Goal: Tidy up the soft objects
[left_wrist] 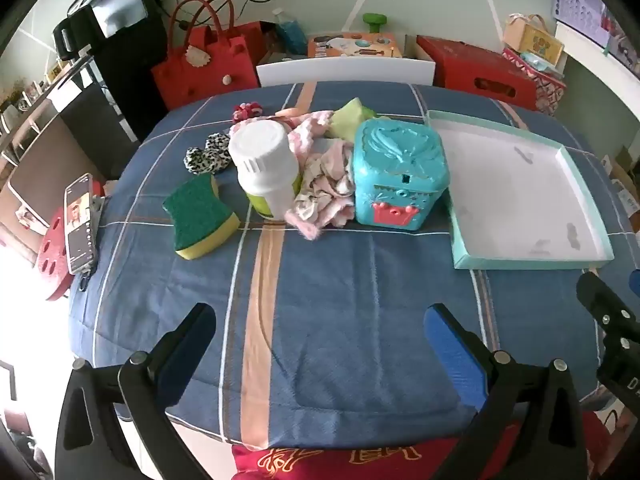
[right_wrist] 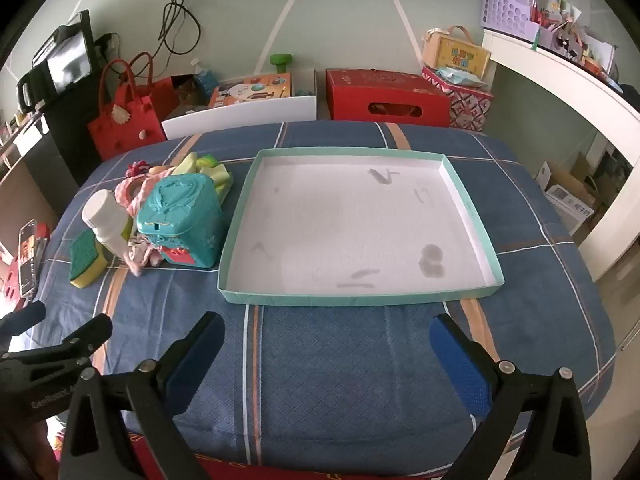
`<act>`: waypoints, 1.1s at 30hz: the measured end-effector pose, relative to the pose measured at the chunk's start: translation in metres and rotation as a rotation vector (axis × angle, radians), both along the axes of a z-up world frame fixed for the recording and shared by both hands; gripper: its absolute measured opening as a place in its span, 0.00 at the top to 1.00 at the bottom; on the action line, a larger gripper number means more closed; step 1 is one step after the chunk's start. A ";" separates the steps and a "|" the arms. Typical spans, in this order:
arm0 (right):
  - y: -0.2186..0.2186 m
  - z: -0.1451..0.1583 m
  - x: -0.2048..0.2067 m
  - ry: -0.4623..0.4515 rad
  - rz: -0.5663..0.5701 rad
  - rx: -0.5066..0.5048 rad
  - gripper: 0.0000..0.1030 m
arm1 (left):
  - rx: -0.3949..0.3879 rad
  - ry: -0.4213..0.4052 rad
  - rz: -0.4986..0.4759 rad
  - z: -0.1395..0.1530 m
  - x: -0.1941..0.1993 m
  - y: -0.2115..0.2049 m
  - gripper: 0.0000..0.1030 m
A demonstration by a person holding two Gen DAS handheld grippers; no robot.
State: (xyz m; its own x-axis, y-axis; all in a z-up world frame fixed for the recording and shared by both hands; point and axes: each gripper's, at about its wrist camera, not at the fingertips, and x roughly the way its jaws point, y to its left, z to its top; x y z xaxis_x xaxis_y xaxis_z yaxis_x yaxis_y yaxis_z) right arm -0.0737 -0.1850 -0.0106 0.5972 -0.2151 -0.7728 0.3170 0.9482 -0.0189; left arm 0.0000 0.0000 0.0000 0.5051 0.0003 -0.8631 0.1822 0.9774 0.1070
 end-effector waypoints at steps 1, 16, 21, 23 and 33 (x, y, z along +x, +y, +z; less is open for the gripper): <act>0.000 0.000 0.000 -0.001 0.000 0.000 0.00 | 0.007 -0.005 0.004 0.000 0.000 0.000 0.00; 0.000 0.000 0.000 0.003 0.000 -0.006 0.00 | -0.045 -0.031 0.020 0.002 -0.001 0.002 0.00; 0.001 0.000 0.000 0.003 0.000 -0.007 0.00 | -0.046 -0.033 0.019 0.002 -0.001 0.003 0.00; 0.001 0.000 0.000 0.003 0.000 -0.007 0.00 | -0.043 -0.035 0.020 0.003 -0.001 0.004 0.00; 0.001 0.000 0.000 0.004 0.000 -0.008 0.00 | -0.034 -0.043 0.023 0.004 -0.002 0.002 0.00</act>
